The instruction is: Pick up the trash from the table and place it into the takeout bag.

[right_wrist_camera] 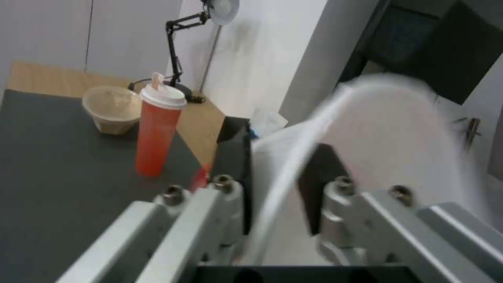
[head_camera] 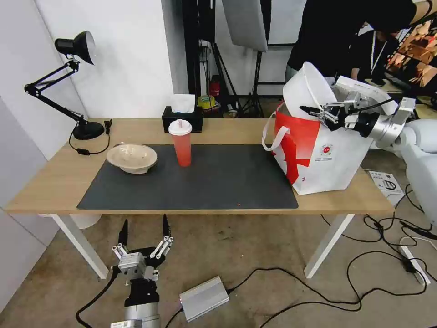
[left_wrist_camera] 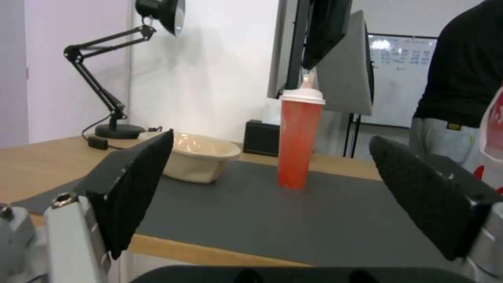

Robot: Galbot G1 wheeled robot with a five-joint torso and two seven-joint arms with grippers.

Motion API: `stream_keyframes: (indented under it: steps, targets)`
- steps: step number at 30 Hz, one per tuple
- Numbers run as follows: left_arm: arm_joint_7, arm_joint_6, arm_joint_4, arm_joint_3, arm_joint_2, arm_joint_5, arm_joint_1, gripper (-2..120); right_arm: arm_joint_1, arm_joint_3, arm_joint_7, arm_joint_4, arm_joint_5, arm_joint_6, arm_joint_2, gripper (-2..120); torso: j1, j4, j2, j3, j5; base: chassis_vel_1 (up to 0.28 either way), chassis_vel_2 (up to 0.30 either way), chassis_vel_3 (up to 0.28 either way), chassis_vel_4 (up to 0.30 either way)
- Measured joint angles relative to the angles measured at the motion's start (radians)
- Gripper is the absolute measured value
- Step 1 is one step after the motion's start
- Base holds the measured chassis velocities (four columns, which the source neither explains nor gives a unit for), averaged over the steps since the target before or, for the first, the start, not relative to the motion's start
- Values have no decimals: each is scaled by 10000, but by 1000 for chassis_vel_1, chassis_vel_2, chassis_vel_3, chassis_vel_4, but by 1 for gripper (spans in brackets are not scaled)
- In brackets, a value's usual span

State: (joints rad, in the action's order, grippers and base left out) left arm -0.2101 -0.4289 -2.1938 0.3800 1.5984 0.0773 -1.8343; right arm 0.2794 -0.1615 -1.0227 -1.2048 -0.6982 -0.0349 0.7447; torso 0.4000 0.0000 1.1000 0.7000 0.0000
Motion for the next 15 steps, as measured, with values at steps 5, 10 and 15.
stream_keyframes:
  steps: [5, 10, 15]
  targets:
    - [-2, -4, -78, 25, 1, -3, -81, 100, 80, -1, 88, -118, -63, 2, -15, 45, 0, 0, 0, 0, 0, 0, 0, 0, 0]
    - [-9, -4, -140, 196, -1, -73, 12, 100, 89, -17, 145, -129, -92, 7, 7, 61, 0, 0, 0, 0, 0, 0, 0, 0, 0]
    - [-8, 13, -171, 195, -3, -102, 23, 100, 65, -23, 157, -111, -94, 10, -35, 80, 0, 0, 0, 0, 0, 0, 0, 0, 0]
